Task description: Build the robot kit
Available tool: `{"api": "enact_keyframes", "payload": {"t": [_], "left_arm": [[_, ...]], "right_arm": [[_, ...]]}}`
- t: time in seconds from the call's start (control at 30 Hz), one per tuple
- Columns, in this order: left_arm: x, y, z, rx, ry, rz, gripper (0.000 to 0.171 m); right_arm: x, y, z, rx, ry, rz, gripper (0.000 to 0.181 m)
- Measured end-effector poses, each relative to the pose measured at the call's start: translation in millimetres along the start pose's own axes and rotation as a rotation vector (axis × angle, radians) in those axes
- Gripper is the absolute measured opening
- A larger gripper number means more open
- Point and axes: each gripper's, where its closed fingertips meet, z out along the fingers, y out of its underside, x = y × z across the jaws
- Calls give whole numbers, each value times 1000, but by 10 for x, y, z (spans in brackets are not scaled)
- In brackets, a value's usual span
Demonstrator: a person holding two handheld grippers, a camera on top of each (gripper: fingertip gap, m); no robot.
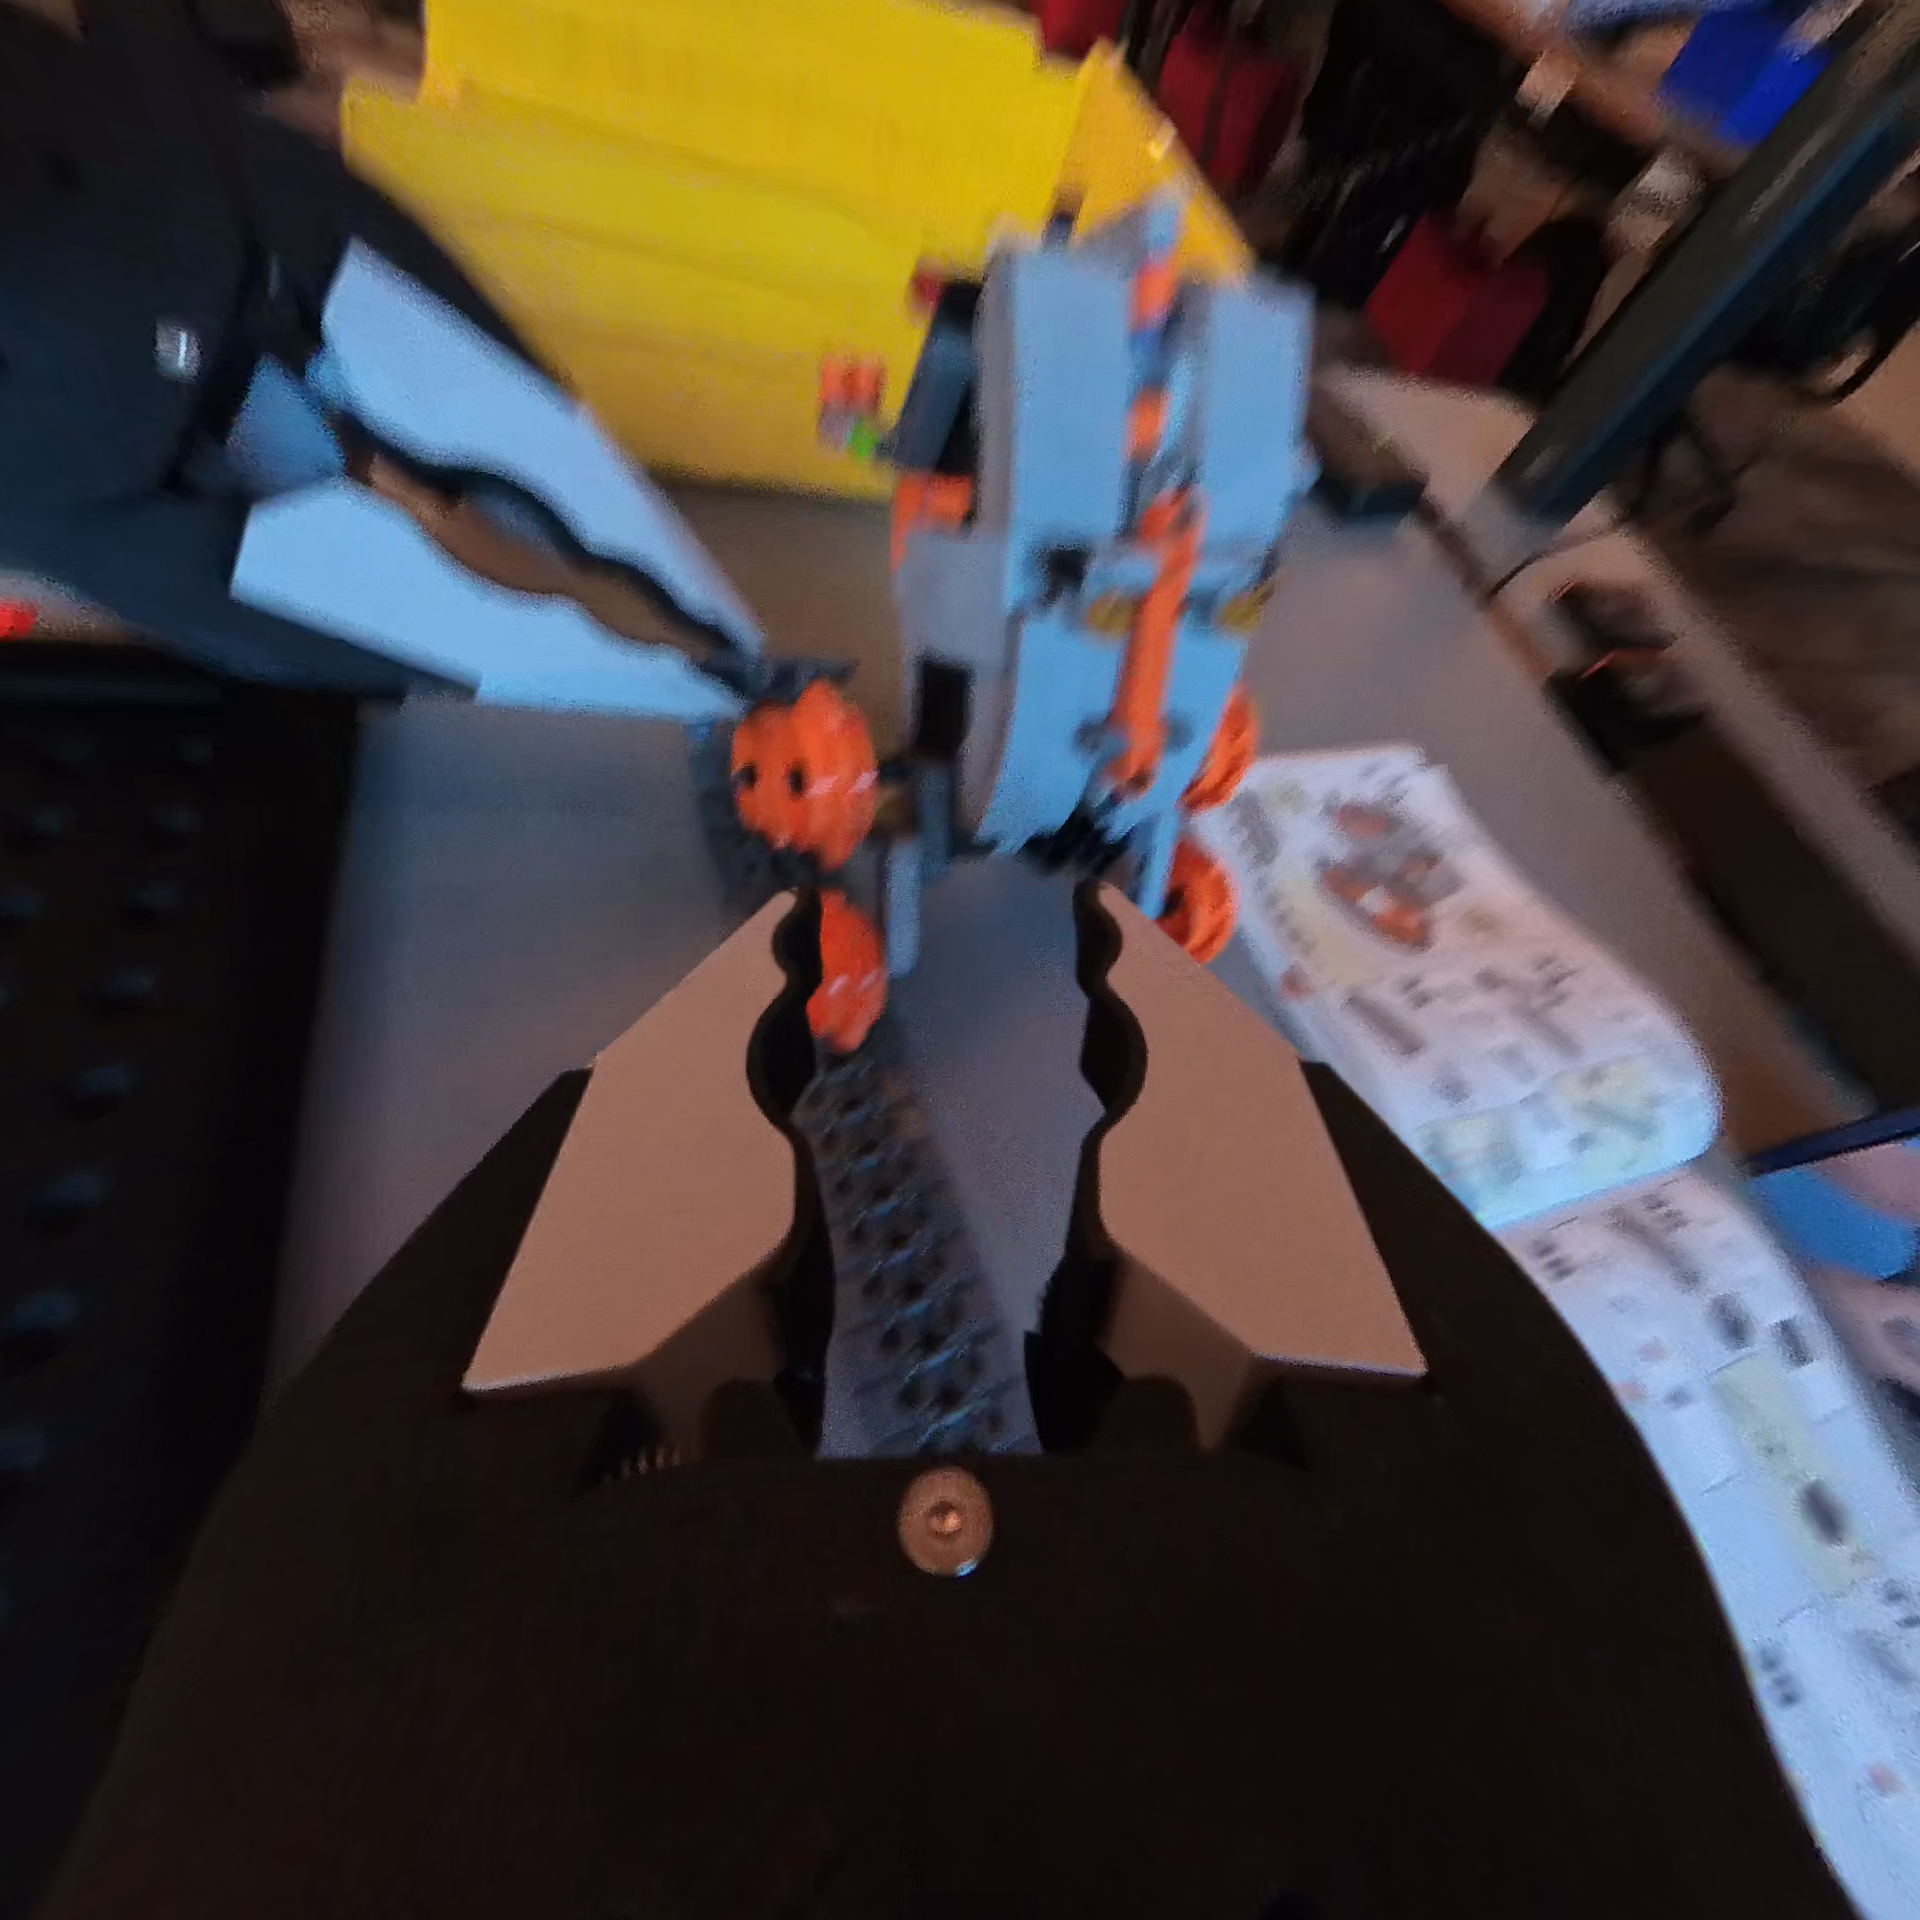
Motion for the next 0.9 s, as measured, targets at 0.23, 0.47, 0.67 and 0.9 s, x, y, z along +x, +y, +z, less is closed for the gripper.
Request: {"api": "enact_keyframes", "payload": {"t": [0.23,0.47,0.67,0.9], "left_arm": [[-24,36,-8,10,7,-21,6],[-107,117,-11,4,15,-47,6],[-201,198,-43,2,10,-80,6],[-252,271,-62,2,30,-140,6]], "right_arm": [[284,-218,374,-20,-103,77,61],[260,-269,509,-19,-101,52,49],[232,-302,588,-45,-92,22,49],[206,-362,686,-64,-68,-8,48]]}}
